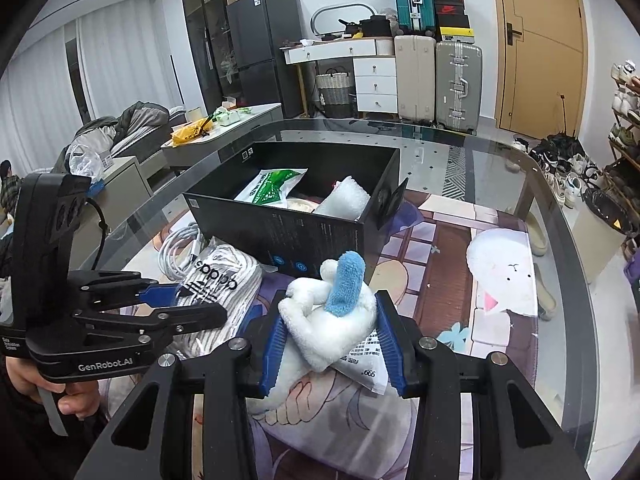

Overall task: Organize soft objects
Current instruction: 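Close left tool on the Adidas sock bag while right tool grips the plush toy, lift both, then carry the sock bag in left tool while right tool carries the plush toy over the box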

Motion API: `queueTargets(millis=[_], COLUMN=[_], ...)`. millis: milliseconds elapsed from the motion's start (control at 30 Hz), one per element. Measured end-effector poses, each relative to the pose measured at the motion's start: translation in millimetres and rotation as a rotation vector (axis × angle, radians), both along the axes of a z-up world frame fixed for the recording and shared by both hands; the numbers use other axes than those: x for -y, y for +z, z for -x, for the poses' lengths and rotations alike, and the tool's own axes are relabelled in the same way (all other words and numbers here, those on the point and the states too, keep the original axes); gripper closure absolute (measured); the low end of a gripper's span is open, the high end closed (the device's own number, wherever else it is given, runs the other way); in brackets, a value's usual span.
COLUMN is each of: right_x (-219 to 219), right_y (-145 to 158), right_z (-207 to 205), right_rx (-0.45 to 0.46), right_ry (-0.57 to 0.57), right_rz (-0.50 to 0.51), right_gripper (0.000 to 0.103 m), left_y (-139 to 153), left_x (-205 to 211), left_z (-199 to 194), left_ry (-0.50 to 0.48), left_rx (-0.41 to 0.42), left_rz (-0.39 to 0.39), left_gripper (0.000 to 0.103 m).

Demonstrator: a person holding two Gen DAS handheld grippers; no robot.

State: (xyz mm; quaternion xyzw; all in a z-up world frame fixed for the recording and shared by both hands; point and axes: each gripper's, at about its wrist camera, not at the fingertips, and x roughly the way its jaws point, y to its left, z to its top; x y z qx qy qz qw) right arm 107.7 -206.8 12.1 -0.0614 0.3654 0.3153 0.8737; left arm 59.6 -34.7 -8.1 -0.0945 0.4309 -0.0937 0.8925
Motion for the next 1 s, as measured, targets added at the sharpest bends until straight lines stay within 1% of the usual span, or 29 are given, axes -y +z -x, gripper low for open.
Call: queueTargets(millis=[267, 467, 633, 733, 1000], right_x=[-0.1, -2.8, -4.6, -4.2, -12.5], right_y=[7.0, 15.7, 28.9, 37.1, 59.3], right_z=[3.6, 7.6, 13.5, 14.6, 8.0], right_rx=[0.026, 0.053, 0.096, 0.112, 0.154], right_ry=[0.001, 0.001, -0.002, -0.009, -0.030], right_rz=[-0.015, -0.023, -0.030, -0.053, -0.044], right_gripper=[0.060, 0.060, 0.060, 0.060, 0.060], left_y=[15.4, 29.2, 44.0, 53.4, 70.9], left_x=[-13.9, -27.3, -32.4, -36.0, -45.1], left_z=[15.6, 24.6, 25.0, 25.6, 17.0], left_ry=[-0.002, 0.008, 0.002, 0.002, 0.010], left_rx=[0.056, 0.103, 0.137, 0.163, 0.208], left_rz=[0.008, 0.032, 0.035, 0.037, 0.059], left_gripper=[0.073, 0.073, 0.073, 0.073, 0.073])
